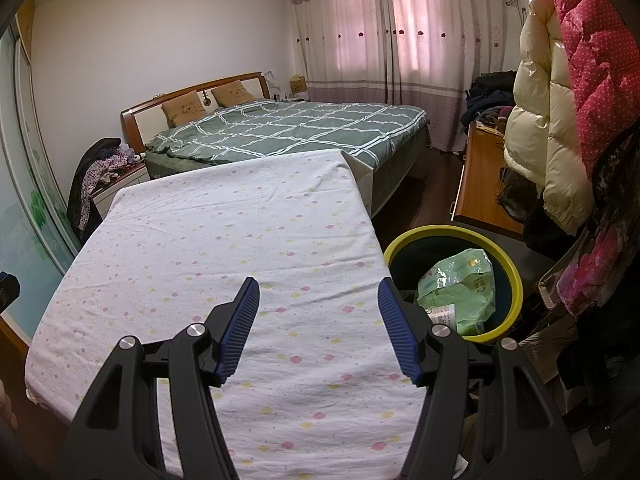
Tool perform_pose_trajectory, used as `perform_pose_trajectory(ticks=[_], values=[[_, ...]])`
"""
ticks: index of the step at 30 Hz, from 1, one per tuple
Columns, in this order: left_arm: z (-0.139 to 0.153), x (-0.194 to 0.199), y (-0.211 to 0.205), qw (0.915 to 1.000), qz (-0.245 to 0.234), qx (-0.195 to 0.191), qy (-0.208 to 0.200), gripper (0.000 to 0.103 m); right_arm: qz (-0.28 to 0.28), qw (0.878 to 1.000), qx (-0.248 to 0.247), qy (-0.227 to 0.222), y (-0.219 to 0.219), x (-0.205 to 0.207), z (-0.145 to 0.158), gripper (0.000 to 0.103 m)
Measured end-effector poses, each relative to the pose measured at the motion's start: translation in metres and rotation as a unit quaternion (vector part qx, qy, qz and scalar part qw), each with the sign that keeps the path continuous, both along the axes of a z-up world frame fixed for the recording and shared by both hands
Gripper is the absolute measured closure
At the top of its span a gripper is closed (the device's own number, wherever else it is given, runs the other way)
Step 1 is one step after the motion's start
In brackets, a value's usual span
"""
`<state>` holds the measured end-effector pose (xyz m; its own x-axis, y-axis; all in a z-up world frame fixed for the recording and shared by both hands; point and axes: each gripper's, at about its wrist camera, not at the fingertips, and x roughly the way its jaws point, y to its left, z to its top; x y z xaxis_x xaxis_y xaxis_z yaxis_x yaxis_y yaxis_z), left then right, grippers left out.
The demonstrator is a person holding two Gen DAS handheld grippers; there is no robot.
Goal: Collect trash
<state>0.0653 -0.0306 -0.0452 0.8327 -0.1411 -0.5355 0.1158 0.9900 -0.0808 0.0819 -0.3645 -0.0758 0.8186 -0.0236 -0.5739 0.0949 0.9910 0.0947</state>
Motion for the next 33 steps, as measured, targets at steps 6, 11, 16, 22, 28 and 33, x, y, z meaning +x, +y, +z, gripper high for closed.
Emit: perform_pose_trajectory(ticks=[6, 11, 16, 22, 28, 33], values=[[0.0, -0.001, 0.0, 1.0, 0.0, -0.001, 0.001, 0.005, 0.0, 1.0, 0.0, 0.001, 0.0, 0.0, 0.0, 0.044], [0.0, -0.001, -0.001, 1.0, 0.001, 0.0, -0.001, 0.005, 0.001, 1.0, 0.0, 0.0, 0.002, -0.001, -0.001, 0.044], [0.001, 0.0, -0.001, 1.0, 0.001, 0.0, 0.0, 0.005, 0.003, 1.0, 0.0, 0.001, 0.003, -0.001, -0.002, 0.044], [0.002, 0.002, 0.0, 1.0, 0.001, 0.0, 0.003, 0.005, 0.002, 1.0, 0.0, 0.001, 0.003, -0.001, -0.002, 0.044], [-0.001, 0.008, 0.0, 1.0, -0.006, 0.001, 0.003, 0.005, 0.004, 1.0, -0.001, 0.006, 0.007, 0.005, -0.006, 0.044], [-0.016, 0.051, 0.007, 0.9992, -0.003, -0.007, 0.039, 0.005, 0.005, 1.0, 0.001, 0.016, 0.006, 0.043, -0.01, 0.038]])
